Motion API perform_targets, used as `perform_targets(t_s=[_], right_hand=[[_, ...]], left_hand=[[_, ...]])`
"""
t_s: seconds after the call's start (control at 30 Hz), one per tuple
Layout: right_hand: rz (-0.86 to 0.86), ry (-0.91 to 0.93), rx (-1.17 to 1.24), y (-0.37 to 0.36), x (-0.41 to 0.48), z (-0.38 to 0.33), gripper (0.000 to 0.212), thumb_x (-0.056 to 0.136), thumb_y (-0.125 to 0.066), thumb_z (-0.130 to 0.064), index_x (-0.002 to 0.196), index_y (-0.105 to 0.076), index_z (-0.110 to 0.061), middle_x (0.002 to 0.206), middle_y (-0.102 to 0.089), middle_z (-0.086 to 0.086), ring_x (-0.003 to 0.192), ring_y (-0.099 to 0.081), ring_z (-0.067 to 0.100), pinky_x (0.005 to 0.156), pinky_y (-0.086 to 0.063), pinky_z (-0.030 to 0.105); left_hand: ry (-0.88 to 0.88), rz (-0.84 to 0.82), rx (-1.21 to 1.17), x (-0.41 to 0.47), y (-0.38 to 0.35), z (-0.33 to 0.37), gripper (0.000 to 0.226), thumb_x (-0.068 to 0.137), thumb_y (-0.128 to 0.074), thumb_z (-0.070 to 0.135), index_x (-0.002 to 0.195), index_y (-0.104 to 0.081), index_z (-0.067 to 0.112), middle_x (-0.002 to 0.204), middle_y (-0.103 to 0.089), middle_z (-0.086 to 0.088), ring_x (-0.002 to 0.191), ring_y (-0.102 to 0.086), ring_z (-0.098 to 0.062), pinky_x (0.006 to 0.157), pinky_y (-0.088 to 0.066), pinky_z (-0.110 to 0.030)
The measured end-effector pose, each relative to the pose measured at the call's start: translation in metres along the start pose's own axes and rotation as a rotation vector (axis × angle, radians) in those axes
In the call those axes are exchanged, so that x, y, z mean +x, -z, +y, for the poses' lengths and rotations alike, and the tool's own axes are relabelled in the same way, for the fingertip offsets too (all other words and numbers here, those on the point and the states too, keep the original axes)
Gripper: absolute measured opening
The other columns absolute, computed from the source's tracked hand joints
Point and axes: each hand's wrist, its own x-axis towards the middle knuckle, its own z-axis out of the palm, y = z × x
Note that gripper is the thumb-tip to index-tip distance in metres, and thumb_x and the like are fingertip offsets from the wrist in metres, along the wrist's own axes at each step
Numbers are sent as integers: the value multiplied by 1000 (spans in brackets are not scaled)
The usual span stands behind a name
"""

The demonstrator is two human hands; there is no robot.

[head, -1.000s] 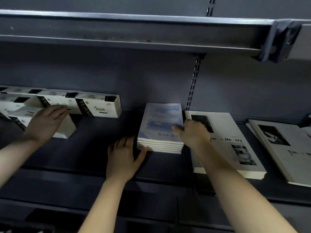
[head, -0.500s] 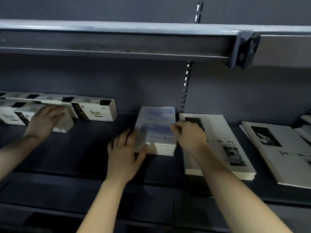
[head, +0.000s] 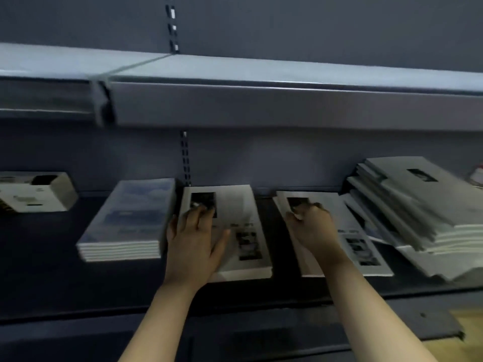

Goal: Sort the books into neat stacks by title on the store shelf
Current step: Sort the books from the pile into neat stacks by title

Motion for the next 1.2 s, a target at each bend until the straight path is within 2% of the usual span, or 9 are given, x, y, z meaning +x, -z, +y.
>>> perform_targets(t_s=[0.13,0.4,0.57,0.77,0.83,0.87,0.93,1.0,1.2], right_hand=[[-133,-141,-79,14,8,68,84,69,-26,-80,98,-65,-11,106,-66,16,100,-60,35,77,-47,38],[-242,-248,-40,42,2,116,109,45,-35,-89,128,-58,-22,131,-55,13,121,-50,34,98,-45,43],[-372,-251,-100,54,-3,106,111,64,-71,-69,146,-28,-6,146,-27,22,133,-32,41,106,-34,46],[-337,-219,64,54,4,119,120,60,-81,-59,144,-21,2,143,-31,20,133,-34,35,104,-39,41],[-364,-235,142,52,7,125,107,53,-83,-60,133,-45,-1,132,-49,14,120,-50,27,93,-50,32],[-352,-223,197,49,10,130,86,53,-85,-55,117,-60,-3,115,-62,11,101,-61,20,77,-54,23],[-305,-178,345,50,10,137,32,67,-83,-31,80,-69,-5,77,-68,4,66,-62,10,45,-44,12],[-249,-151,444,54,11,141,11,82,-70,-18,77,-65,-9,73,-65,2,65,-60,10,44,-39,17],[-161,-126,631,59,15,140,10,94,-54,-14,103,-52,-12,94,-60,0,84,-56,16,56,-36,23]], left_hand=[[-68,-55,10,5,-26,58,63,92,-24,56,130,-52,14,134,-52,-9,122,-48,-29,106,-33,-50],[-101,-119,25,-5,-60,131,65,91,-21,57,134,-50,18,136,-50,-4,127,-45,-26,110,-23,-49],[-62,-122,57,-11,-67,143,63,91,-23,56,131,-53,16,133,-53,-6,123,-49,-28,108,-27,-53],[-23,-129,88,-15,-73,144,63,90,-26,55,129,-55,15,130,-55,-7,124,-48,-29,108,-28,-54],[-13,-131,96,-17,-75,143,62,90,-27,54,129,-55,15,130,-55,-8,124,-48,-29,109,-28,-54],[-9,-127,97,-18,-76,142,61,90,-28,54,128,-56,15,130,-55,-8,124,-48,-29,109,-28,-53],[-5,-102,90,-21,-76,142,59,90,-30,52,127,-57,15,130,-55,-8,125,-47,-29,109,-28,-53],[-2,-73,80,-24,-75,142,58,90,-31,51,127,-57,15,130,-55,-8,125,-47,-29,109,-26,-51],[13,-48,67,-23,-71,137,56,90,-32,50,126,-56,15,129,-55,-8,124,-48,-31,107,-31,-54]])
